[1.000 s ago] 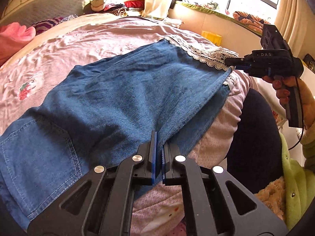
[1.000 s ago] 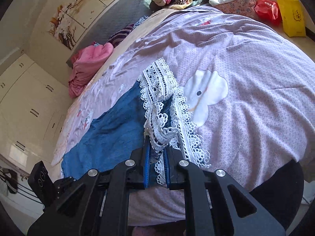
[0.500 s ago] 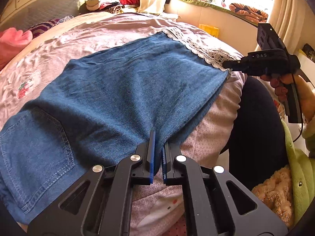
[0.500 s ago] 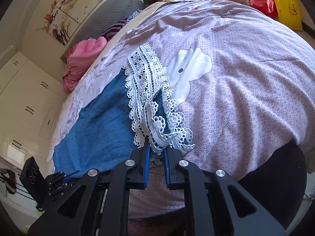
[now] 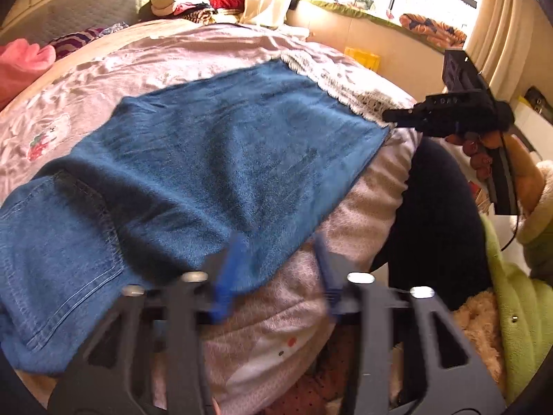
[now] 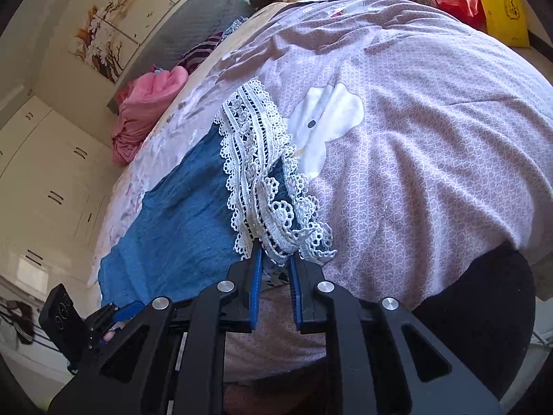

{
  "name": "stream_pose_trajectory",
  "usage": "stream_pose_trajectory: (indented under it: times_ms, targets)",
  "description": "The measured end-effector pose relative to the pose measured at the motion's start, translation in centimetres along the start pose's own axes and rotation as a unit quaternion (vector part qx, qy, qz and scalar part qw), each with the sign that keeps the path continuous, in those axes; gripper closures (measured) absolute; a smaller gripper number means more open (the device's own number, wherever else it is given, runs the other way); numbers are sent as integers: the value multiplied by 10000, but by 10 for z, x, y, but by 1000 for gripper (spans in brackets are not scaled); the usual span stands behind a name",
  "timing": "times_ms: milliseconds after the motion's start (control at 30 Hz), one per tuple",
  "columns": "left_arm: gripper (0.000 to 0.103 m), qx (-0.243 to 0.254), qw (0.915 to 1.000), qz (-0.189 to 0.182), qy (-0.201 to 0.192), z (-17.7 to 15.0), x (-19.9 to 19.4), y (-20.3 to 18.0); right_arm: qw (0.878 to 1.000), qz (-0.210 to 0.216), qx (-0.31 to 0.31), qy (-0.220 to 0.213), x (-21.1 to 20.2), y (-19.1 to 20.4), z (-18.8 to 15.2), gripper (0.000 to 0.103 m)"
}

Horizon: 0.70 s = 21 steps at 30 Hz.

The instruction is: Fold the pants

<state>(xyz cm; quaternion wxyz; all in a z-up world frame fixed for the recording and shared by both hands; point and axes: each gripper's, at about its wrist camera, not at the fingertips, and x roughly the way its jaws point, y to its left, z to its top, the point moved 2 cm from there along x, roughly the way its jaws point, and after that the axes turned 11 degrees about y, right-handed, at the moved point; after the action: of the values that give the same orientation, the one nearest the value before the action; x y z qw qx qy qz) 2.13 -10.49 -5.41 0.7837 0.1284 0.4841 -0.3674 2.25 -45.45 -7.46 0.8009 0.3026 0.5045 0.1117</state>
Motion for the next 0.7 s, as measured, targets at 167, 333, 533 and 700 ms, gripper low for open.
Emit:
stream_pose_trajectory:
  times_ms: [167, 333, 533, 700]
  targets:
    - [48, -384, 9979, 306, -424, -15, -39, 17, 9986, -357, -169, -357, -23, 3, 2, 75]
    - [43, -1566, 9791, 1146, -608, -45, -79, 69, 9921, -712, -709, -744, -35, 27, 7, 66]
    - [42, -2777, 9524, 1095, -619, -77, -94, 120, 9867, -651, -1455, -323, 5, 70, 11, 58]
    - [56, -2644, 9495, 1593, -568, -61, -77, 123, 9794, -863, -1823, 117, 45, 82, 17, 58]
